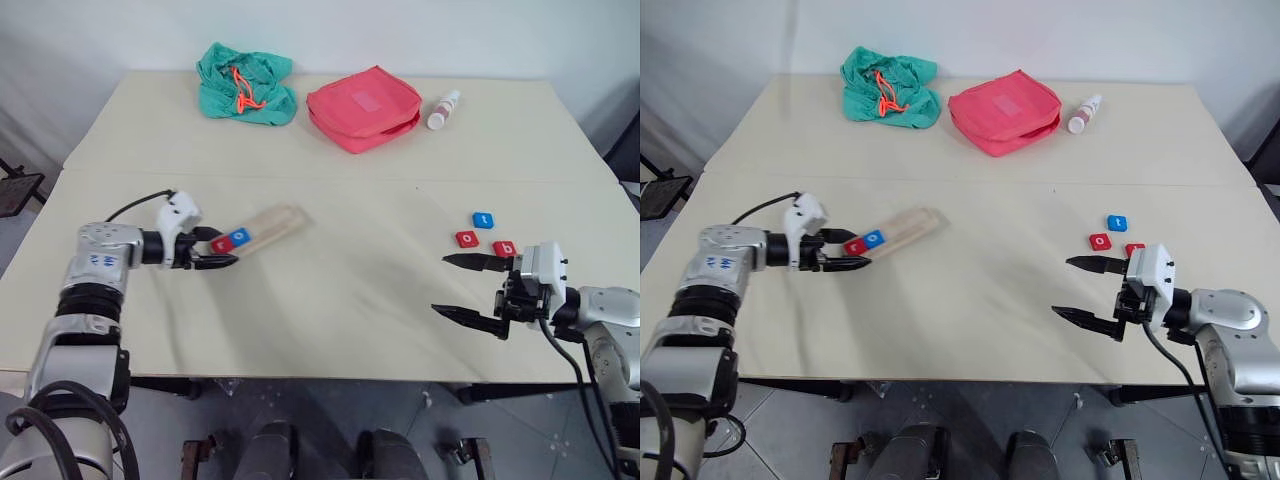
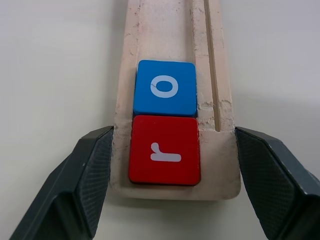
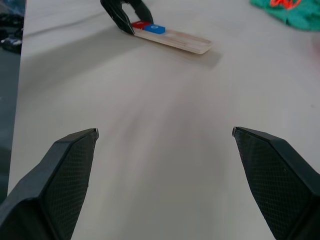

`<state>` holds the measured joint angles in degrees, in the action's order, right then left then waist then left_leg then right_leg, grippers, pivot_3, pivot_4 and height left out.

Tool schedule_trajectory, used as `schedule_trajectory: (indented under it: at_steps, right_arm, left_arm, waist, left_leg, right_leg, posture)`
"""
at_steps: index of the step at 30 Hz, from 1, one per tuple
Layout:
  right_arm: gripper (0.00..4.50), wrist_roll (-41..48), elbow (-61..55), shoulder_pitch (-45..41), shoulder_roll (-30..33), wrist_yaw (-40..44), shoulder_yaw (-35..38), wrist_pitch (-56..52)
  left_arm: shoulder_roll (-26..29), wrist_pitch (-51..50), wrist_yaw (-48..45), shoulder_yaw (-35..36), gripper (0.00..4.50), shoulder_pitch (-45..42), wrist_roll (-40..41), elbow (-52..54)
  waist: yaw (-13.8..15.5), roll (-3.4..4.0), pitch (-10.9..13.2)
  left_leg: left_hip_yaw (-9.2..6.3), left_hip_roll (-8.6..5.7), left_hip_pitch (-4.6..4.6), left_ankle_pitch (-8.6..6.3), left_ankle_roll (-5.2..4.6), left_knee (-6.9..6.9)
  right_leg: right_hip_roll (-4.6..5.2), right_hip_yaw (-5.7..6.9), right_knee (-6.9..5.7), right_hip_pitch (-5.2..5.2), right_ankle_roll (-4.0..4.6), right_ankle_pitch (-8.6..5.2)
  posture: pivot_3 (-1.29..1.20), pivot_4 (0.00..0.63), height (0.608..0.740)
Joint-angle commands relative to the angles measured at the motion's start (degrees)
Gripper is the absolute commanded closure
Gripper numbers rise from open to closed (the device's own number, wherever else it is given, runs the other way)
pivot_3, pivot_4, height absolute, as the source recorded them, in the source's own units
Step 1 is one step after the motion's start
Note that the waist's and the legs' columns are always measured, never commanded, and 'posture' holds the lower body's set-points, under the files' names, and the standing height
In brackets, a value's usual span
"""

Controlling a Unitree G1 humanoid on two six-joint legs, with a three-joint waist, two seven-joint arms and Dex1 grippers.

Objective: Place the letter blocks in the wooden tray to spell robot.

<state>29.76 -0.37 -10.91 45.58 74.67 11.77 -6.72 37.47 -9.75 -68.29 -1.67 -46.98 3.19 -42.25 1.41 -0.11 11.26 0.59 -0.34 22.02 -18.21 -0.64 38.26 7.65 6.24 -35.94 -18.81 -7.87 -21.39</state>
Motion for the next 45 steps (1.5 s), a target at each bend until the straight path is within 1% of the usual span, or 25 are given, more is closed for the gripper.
schedule_trajectory:
  at_steps: [1, 4, 9, 20, 28, 34, 39, 41, 42, 43, 45]
  right_arm:
    - [0.0, 0.9, 1.5, -0.6, 2.1, 3.0, 1.2, 0.4]
    - [0.0, 0.3, 3.1, -0.9, 2.7, 4.1, 1.1, 1.1]
    - [0.0, 0.1, 3.6, 0.0, 3.2, 4.8, 1.9, 1.5]
    - [0.0, 0.3, 0.7, 5.0, 2.9, 2.6, 4.8, 1.7]
    - [0.0, 0.5, -0.1, 6.7, 3.2, 2.0, 6.6, 1.5]
    - [0.0, 0.5, -1.0, 7.5, 3.0, 1.4, 7.1, 1.3]
    - [0.0, 0.6, -1.3, 7.8, 2.8, 1.0, 7.0, 1.3]
    - [0.0, 0.6, -1.3, 7.7, 2.8, 0.8, 6.8, 1.3]
    - [0.0, 0.6, -1.3, 7.7, 2.8, 0.8, 6.7, 1.3]
    - [0.0, 0.6, -1.2, 7.6, 2.8, 0.8, 6.7, 1.4]
    - [0.0, 0.7, -1.5, 7.6, 2.8, 0.6, 6.7, 1.2]
  left_arm:
    - [-1.8, -4.6, -1.4, -1.9, 1.1, 3.0, 2.2, 11.6]
    - [-3.7, -7.5, -1.6, -4.5, 1.1, 4.9, 2.4, 18.8]
    - [-6.9, -10.6, -0.4, -9.1, 1.1, 5.3, 1.1, 24.8]
    - [-9.6, -13.0, 2.6, -16.6, 1.1, 6.5, -1.8, 32.8]
    - [-11.7, -15.2, 5.0, -21.3, 1.1, 6.5, -4.0, 37.3]
    - [-12.5, -18.4, 5.9, -22.6, 1.1, 7.3, -3.8, 40.6]
    - [-12.7, -20.2, 7.1, -22.9, 1.1, 6.6, -4.2, 40.9]
    - [-12.6, -20.3, 6.7, -23.0, 0.37, 6.4, -4.0, 41.2]
    - [-12.7, -20.1, 6.9, -22.9, 0.1, 6.5, -4.0, 41.3]
    - [-12.9, -20.4, 7.3, -22.7, 0.03, 6.5, -3.9, 41.4]
    - [-12.8, -20.8, 7.5, -22.0, 0.03, 6.8, -3.3, 42.9]
  waist:
    - [-0.1, 0.0, 0.0]
    - [-0.1, 0.0, 0.0]
    - [0.1, -0.01, 0.0]
    - [0.3, -0.01, 0.0]
    - [0.3, -0.01, 0.0]
    - [0.3, -0.01, 0.0]
    - [0.3, -0.01, 0.0]
    - [0.3, -0.01, 0.0]
    - [0.3, -0.01, 0.0]
    - [0.3, -0.01, 0.0]
    - [0.3, -0.01, 0.0]
  left_leg:
    - [0.02, 0.0, 0.03, 0.0, 0.0, 0.0]
    - [0.02, 0.0, 0.08, 0.0, 0.0, 0.02]
    - [0.0, -0.01, 0.14, 0.0, -0.01, 0.07]
    - [-0.03, -0.01, 0.17, 0.0, -0.01, 0.12]
    - [-0.03, -0.02, 0.17, 0.0, -0.02, 0.15]
    - [-0.02, -0.01, 0.17, 0.0, -0.02, 0.15]
    - [-0.03, -0.01, 0.17, 0.0, -0.02, 0.17]
    - [-0.04, -0.01, 0.17, 0.0, -0.02, 0.18]
    - [-0.04, -0.01, 0.17, 0.0, -0.02, 0.19]
    - [-0.04, -0.01, 0.17, 0.0, -0.02, 0.19]
    - [-0.04, -0.01, 0.17, 0.0, -0.02, 0.23]
  right_leg:
    - [0.0, 0.0, 0.0, -0.03, 0.0, 0.0]
    - [0.0, 0.01, 0.0, -0.06, 0.0, 0.0]
    - [0.0, 0.02, 0.02, -0.06, 0.0, 0.0]
    - [0.0, 0.03, 0.06, -0.04, 0.0, 0.0]
    - [0.0, 0.02, 0.08, 0.0, 0.0, 0.0]
    - [-0.01, 0.0, 0.1, 0.0, 0.0, 0.0]
    - [-0.01, 0.0, 0.1, 0.01, 0.0, 0.0]
    - [-0.01, 0.0, 0.1, 0.02, 0.0, 0.0]
    - [-0.01, 0.0, 0.1, 0.02, 0.0, 0.0]
    - [-0.01, 0.0, 0.1, 0.02, 0.0, 0.0]
    - [-0.01, 0.0, 0.1, 0.04, 0.0, 0.0]
  posture:
    - [0.0, 0.15, 0.74]
    - [0.0, 0.15, 0.74]
    - [0.0, 0.15, 0.74]
    - [0.0, 0.15, 0.74]
    - [0.0, 0.15, 0.74]
    - [0.0, 0.15, 0.74]
    - [0.0, 0.15, 0.74]
    - [0.0, 0.15, 0.74]
    - [0.0, 0.15, 0.74]
    - [0.0, 0.15, 0.74]
    - [0.0, 0.15, 0.74]
